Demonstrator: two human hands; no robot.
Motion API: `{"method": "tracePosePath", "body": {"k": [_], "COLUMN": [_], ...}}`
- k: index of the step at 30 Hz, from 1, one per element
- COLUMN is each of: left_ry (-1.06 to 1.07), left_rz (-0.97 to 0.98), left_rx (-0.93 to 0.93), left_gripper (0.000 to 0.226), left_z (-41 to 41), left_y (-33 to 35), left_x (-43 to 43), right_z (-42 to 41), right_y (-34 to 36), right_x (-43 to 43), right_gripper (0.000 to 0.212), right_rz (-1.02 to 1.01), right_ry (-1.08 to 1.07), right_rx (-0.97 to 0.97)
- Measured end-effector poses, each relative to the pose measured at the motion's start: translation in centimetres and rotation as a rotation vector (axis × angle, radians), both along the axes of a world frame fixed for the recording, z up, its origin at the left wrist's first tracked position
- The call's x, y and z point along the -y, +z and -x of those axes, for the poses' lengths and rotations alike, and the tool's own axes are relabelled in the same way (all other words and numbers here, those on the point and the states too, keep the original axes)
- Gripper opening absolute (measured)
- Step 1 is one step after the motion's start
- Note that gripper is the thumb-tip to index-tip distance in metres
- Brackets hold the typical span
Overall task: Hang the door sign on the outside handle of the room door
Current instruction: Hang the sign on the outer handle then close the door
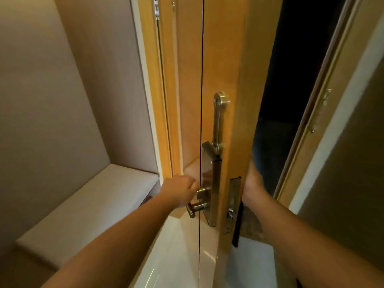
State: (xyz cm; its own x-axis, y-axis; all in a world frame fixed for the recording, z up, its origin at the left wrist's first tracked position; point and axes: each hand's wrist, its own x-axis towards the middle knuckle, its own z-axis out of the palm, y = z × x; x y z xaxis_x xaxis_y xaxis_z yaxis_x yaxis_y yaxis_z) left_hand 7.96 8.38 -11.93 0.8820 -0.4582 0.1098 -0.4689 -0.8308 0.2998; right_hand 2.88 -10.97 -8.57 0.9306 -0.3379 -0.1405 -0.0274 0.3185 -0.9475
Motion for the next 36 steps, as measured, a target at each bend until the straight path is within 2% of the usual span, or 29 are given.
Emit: {"method": "tracePosePath", "body": {"k": [2,4,6,8,11,14,17,20,25,28,31,33,36], "left_ry": [-0.124,-0.214,-0.237,-0.238,-0.413,-0.483,-0.499,-0.49,-0.461,-0.479,-0.481,-0.505,-0.588], "left_rz": [-0.054,-0.068,0.025,0.044,-0.335,-0.463,-0.448,-0.423,-0.325,-0.316,-0.327,-0.338,-0.316], "left_rx": [0.094,0.088,-0.044,-0.161,-0.002,0.032,-0.082,-0.158,-0.302,-0.261,-0.257,-0.232,0.017], "left_gripper": [0.039,0.037,0.038,0.041,0.047,0.055,0.059,0.059,0.059,0.056,0.042,0.041,0.045], "left_z": [-1.2,-2.4,-3.3,-4.6,-6.2,-7.1,-8.5,-10.1,-12.7,-14.4,-16.4,-17.8,-19.7], "left_y": [0.4,0.5,-0.4,-1.2,-1.7,-1.6,-1.1,-0.9,-1.9,-2.4,-2.9,-3.0,-3.4], "left_x": [2.5,5.2,7.6,9.8,12.6,16.2,19.4,22.1,27.2,30.3,33.2,35.0,37.5], "right_z": [0.6,1.1,1.6,1.7,1.7,0.6,-1.7,-4.7,-8.0,-9.0,-9.4,-9.6,-10.4], "right_y": [0.1,0.1,0.2,0.3,0.5,-0.2,-0.5,-0.4,-0.2,-0.6,-1.4,-1.9,-2.4], "right_x": [2.5,4.8,7.0,9.2,12.5,16.4,20.4,24.0,29.3,32.7,35.3,36.8,38.7], "right_gripper": [0.04,0.057,0.065,0.056,0.038,0.035,0.035,0.052,0.05,0.053,0.047,0.044,0.043], "right_rz": [0.121,0.143,0.168,0.247,0.341,0.394,0.371,0.344,0.388,0.366,0.31,0.323,0.329], "right_ry": [-0.071,-0.1,-0.091,-0.109,-0.123,-0.158,-0.19,-0.222,-0.218,-0.278,-0.339,-0.365,-0.401], "right_rx": [-0.014,-0.068,-0.095,-0.066,-0.038,-0.058,-0.054,-0.042,-0.01,-0.019,-0.059,-0.082,-0.112]}}
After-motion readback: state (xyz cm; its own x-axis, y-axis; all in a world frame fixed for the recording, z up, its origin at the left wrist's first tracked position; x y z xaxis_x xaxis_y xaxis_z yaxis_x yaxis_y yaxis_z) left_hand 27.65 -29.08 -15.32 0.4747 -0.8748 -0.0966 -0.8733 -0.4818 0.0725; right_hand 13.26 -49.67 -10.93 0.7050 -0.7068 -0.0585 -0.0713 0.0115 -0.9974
